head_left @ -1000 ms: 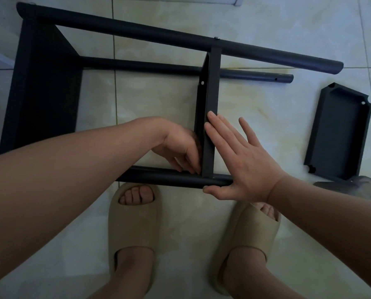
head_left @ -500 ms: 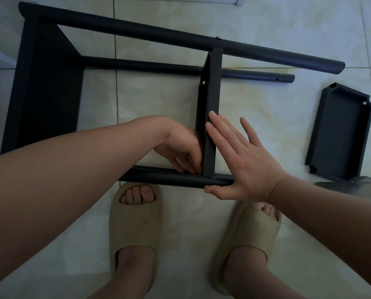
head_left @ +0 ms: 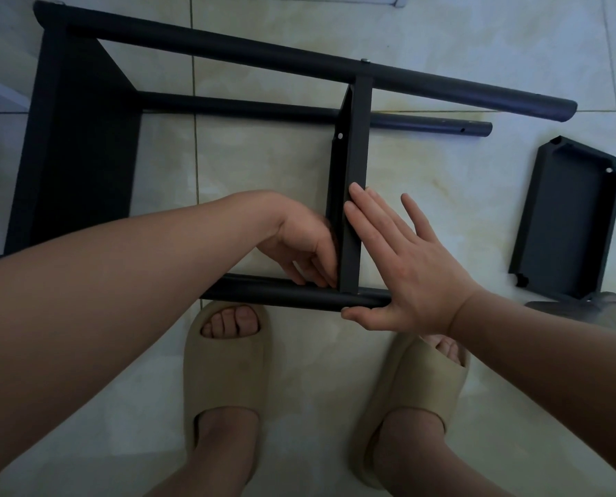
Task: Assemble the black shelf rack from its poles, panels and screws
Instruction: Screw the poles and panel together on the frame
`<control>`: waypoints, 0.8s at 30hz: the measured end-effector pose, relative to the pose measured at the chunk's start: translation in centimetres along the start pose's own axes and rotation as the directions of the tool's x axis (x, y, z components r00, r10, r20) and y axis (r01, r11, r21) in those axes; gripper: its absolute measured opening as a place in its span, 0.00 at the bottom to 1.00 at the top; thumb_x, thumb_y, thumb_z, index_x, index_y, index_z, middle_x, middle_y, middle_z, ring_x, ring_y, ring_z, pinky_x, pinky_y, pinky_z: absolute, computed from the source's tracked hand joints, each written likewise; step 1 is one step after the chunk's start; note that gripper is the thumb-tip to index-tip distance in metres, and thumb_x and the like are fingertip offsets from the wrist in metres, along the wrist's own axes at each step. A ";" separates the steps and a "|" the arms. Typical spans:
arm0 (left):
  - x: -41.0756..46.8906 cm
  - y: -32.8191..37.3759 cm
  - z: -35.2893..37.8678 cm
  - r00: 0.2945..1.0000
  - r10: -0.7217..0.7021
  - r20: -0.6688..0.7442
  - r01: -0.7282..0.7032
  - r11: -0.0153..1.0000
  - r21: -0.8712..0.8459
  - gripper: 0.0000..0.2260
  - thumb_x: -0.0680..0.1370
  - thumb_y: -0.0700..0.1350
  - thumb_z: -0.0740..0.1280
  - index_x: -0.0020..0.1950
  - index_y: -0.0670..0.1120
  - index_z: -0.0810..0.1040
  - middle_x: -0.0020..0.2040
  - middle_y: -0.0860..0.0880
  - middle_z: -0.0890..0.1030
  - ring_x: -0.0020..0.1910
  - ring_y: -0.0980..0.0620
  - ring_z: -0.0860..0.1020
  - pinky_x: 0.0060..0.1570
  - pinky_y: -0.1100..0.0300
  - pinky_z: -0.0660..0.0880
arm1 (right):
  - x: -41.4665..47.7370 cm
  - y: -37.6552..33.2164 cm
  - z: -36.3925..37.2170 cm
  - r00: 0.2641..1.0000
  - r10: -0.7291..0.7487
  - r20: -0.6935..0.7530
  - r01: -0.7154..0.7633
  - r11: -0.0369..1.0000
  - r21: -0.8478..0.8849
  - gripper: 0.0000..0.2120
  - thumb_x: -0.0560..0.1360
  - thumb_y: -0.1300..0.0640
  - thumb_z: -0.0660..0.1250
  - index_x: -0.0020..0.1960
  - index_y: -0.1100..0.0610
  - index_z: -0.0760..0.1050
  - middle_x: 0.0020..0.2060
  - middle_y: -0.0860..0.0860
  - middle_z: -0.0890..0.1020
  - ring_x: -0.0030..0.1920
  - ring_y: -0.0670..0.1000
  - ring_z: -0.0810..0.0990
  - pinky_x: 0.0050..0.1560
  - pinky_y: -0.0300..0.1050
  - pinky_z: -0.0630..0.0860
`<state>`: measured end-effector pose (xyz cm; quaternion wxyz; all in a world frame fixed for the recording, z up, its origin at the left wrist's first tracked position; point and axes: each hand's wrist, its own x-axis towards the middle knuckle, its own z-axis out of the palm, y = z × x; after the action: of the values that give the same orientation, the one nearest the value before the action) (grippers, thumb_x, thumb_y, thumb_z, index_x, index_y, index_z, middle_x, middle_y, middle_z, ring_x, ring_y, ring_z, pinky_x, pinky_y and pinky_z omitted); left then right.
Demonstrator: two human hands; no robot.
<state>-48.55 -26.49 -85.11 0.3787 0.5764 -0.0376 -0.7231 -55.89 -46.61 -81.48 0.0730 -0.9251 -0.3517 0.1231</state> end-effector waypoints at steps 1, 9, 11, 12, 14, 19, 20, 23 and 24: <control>0.0 0.0 0.0 1.000 -0.009 0.022 0.010 1.000 -0.004 0.08 0.78 0.39 0.68 0.53 0.46 0.84 0.53 0.48 0.86 0.56 0.51 0.83 0.66 0.50 0.73 | 0.0 0.0 0.0 1.000 0.001 -0.002 -0.001 1.000 0.001 0.54 0.72 0.26 0.58 0.82 0.62 0.51 0.82 0.57 0.49 0.82 0.56 0.49 0.78 0.67 0.52; 0.0 0.0 0.4 1.000 -0.020 0.021 0.019 0.999 0.036 0.07 0.80 0.41 0.67 0.55 0.46 0.83 0.52 0.49 0.86 0.58 0.50 0.83 0.70 0.46 0.70 | 0.0 0.0 0.0 1.000 0.000 -0.002 0.000 1.000 0.000 0.54 0.71 0.26 0.58 0.82 0.62 0.50 0.82 0.57 0.49 0.82 0.56 0.49 0.78 0.67 0.52; 0.0 0.2 0.4 1.000 -0.018 0.014 0.018 0.999 0.031 0.08 0.79 0.40 0.67 0.56 0.45 0.82 0.52 0.48 0.86 0.57 0.50 0.83 0.70 0.46 0.71 | 0.0 0.0 0.0 1.000 -0.002 -0.001 0.002 1.000 -0.001 0.54 0.72 0.26 0.59 0.82 0.62 0.50 0.82 0.58 0.49 0.82 0.57 0.49 0.79 0.67 0.52; 0.0 0.2 0.4 1.000 -0.018 0.010 0.018 1.000 0.025 0.08 0.79 0.40 0.67 0.57 0.45 0.82 0.52 0.48 0.86 0.57 0.50 0.83 0.70 0.47 0.71 | 0.0 0.0 0.0 1.000 -0.002 0.001 0.002 1.000 -0.001 0.54 0.72 0.26 0.59 0.82 0.62 0.50 0.82 0.58 0.48 0.82 0.57 0.49 0.79 0.67 0.52; 0.1 0.2 0.4 1.000 -0.015 0.003 0.015 1.000 0.013 0.08 0.79 0.39 0.67 0.57 0.44 0.82 0.52 0.48 0.86 0.55 0.50 0.83 0.70 0.48 0.71 | 0.0 0.0 0.0 1.000 -0.002 0.005 0.002 1.000 -0.001 0.54 0.72 0.26 0.59 0.82 0.62 0.50 0.82 0.57 0.48 0.82 0.56 0.48 0.79 0.67 0.51; 0.1 0.2 0.3 1.000 -0.001 -0.007 0.001 1.000 -0.014 0.09 0.78 0.38 0.68 0.57 0.44 0.82 0.54 0.47 0.85 0.53 0.51 0.83 0.65 0.51 0.74 | 0.0 0.1 0.1 1.000 -0.001 -0.001 0.001 1.000 -0.001 0.54 0.71 0.27 0.59 0.82 0.62 0.50 0.82 0.57 0.48 0.82 0.56 0.49 0.79 0.66 0.51; 0.1 0.2 0.3 1.000 0.003 -0.003 -0.003 1.000 -0.020 0.08 0.78 0.37 0.68 0.56 0.44 0.82 0.53 0.47 0.86 0.52 0.52 0.84 0.64 0.52 0.75 | 0.0 0.1 0.1 1.000 -0.002 -0.003 0.002 1.000 -0.002 0.54 0.71 0.27 0.59 0.82 0.62 0.50 0.82 0.57 0.48 0.82 0.56 0.49 0.79 0.66 0.51; 0.0 0.2 0.3 1.000 0.000 0.005 0.001 1.000 -0.028 0.08 0.78 0.37 0.67 0.54 0.45 0.83 0.51 0.48 0.86 0.51 0.53 0.84 0.61 0.53 0.75 | 0.0 0.0 0.1 1.000 -0.002 -0.007 0.002 1.000 -0.002 0.54 0.71 0.26 0.59 0.82 0.63 0.51 0.82 0.58 0.49 0.82 0.57 0.49 0.79 0.67 0.52; 0.0 0.2 0.3 1.000 -0.006 0.006 0.006 1.000 -0.021 0.08 0.78 0.38 0.67 0.54 0.45 0.83 0.51 0.49 0.86 0.52 0.53 0.84 0.62 0.52 0.75 | 0.0 0.0 0.0 1.000 -0.002 -0.006 0.002 1.000 -0.002 0.54 0.71 0.26 0.59 0.82 0.63 0.51 0.82 0.58 0.49 0.82 0.57 0.49 0.79 0.67 0.52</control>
<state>-48.66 -26.74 -84.90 0.3824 0.5702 -0.0293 -0.7264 -55.86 -46.59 -81.53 0.0733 -0.9251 -0.3527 0.1198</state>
